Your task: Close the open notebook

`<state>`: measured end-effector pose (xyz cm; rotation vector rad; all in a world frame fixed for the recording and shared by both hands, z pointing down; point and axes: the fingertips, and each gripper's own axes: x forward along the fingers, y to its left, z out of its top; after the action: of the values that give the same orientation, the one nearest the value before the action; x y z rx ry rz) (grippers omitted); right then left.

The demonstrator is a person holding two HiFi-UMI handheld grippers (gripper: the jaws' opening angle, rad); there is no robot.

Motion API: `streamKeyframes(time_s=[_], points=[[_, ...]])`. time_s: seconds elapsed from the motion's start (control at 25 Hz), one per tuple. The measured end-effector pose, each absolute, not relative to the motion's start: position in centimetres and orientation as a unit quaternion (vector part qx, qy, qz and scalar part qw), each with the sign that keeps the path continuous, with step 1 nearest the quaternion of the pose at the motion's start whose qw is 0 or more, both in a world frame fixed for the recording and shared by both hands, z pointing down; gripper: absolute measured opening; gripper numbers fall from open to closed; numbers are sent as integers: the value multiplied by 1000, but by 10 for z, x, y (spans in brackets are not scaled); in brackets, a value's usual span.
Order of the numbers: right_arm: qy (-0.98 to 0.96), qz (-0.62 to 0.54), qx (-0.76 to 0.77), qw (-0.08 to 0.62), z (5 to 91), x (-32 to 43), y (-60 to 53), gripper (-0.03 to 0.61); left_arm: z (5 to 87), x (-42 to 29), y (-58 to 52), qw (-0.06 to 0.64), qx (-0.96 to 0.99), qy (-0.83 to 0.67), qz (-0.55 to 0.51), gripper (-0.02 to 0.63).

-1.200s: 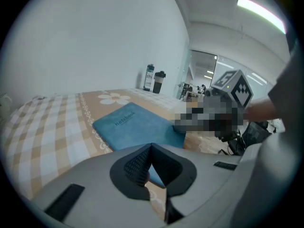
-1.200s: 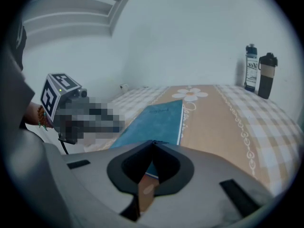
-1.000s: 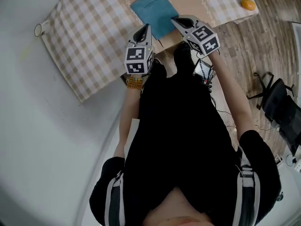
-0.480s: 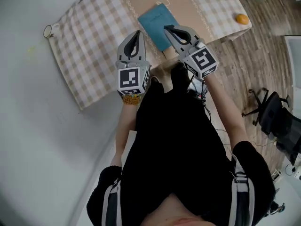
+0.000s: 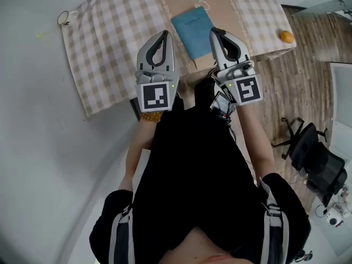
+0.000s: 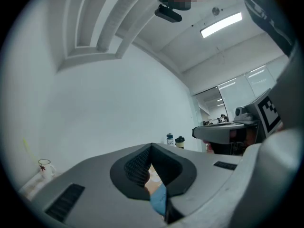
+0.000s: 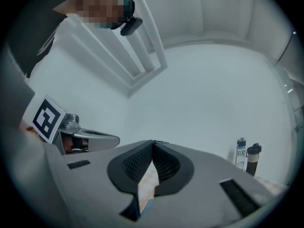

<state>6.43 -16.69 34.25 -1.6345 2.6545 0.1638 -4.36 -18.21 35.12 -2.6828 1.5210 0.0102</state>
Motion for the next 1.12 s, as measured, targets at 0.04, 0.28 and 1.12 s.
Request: streamKeyframes(time_s=[0.04, 0.28, 1.12], points=[[848, 61, -526, 19, 339, 63, -164, 5, 348, -47, -180, 38, -868, 495, 7, 6], [840, 68, -538, 11, 353, 60, -152, 5, 343, -60, -167, 53, -858, 509, 50, 6], [807, 32, -588, -50, 412, 62, -133, 3, 394, -85, -161, 27, -850, 526, 7, 6]])
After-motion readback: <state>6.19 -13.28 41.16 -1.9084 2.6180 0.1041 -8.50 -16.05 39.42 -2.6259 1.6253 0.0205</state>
